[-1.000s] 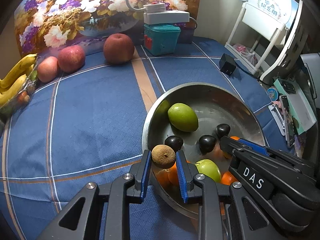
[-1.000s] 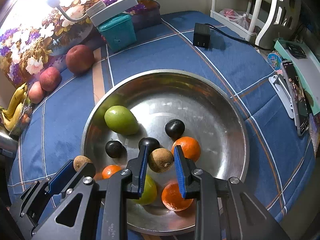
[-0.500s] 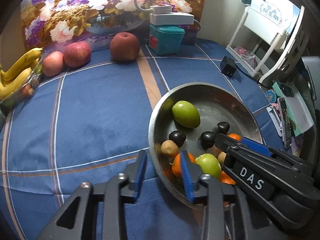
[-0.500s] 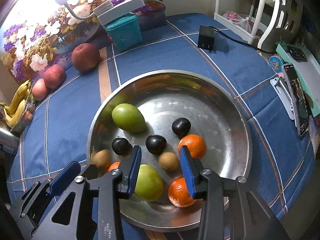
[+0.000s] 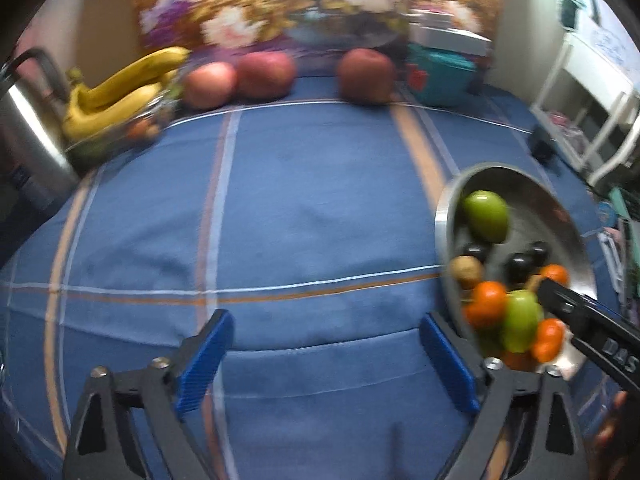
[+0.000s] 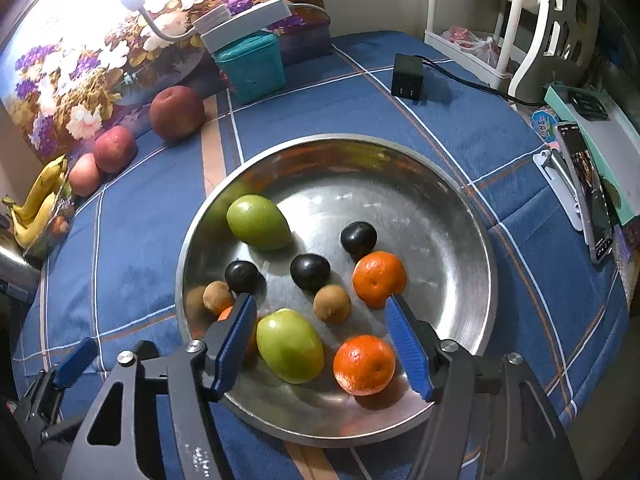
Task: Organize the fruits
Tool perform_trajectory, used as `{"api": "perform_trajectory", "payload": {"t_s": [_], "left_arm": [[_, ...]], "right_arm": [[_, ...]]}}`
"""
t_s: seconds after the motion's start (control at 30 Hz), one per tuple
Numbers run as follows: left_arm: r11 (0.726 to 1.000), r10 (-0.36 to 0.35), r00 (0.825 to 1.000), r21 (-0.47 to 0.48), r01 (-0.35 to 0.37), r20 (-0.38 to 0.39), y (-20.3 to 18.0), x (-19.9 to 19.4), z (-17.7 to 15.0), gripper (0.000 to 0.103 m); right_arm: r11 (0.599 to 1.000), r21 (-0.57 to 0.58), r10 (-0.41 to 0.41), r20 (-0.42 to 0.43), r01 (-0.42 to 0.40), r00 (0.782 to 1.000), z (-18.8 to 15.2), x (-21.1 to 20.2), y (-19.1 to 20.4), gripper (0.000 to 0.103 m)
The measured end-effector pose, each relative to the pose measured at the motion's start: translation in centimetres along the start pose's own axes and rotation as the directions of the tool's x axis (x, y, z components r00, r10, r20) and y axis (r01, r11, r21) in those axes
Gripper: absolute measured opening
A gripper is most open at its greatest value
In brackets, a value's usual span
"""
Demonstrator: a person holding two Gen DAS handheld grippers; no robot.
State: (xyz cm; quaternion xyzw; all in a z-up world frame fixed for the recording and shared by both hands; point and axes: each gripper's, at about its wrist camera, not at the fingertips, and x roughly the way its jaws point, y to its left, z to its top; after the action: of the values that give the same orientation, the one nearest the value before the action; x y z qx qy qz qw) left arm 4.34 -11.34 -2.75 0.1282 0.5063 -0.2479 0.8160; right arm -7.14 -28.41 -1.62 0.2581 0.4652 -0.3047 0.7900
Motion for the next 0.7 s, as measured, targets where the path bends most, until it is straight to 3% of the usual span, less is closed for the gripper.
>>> {"api": "perform_trajectory", "payload": {"t_s": [0.1,0.17,0.2,0.47,0.63,0.7], "left_arm": [[0.999,0.024,1.0,-0.033,-0.024,0.008,1.7,-0.3,-0.4,0.103],[0.998,0.034,0.999,-0.049,-0.033,0.022,2.6,-0.8,-0.7,0.103],[0.998,0.041,0.999,-0.056,-0.039,0.031,3.0,-1.1,-0.8,0.103],[0.992,0.112,0.982,-0.082,-0.101,0.15,4.5,-5.0,-2.4,0.103],[0.965,0.259,0.953,-0.084,-0.249,0.154,4.6,-6.3,-4.3,0.103],[0.958,0.285,0.947,-0.089,-0.274,0.147,4.8,-6.7,-4.8,0.103]], "right_arm": [[1.0,-0.027,0.007,0.003,-0.006,1.0,-0.6,0.0,0.5,0.073],[0.999,-0.043,0.018,0.014,-0.017,1.0,-1.0,-0.2,0.9,0.091],[0.998,-0.053,0.026,0.022,-0.025,0.999,-1.3,-0.4,1.1,0.093],[0.989,-0.13,0.073,0.043,-0.067,0.996,-3.4,-1.6,3.2,0.093],[0.979,-0.187,0.085,0.031,-0.077,0.996,-5.2,-2.2,4.4,0.093],[0.975,-0.206,0.089,0.026,-0.082,0.996,-5.9,-2.5,4.9,0.093]]}}
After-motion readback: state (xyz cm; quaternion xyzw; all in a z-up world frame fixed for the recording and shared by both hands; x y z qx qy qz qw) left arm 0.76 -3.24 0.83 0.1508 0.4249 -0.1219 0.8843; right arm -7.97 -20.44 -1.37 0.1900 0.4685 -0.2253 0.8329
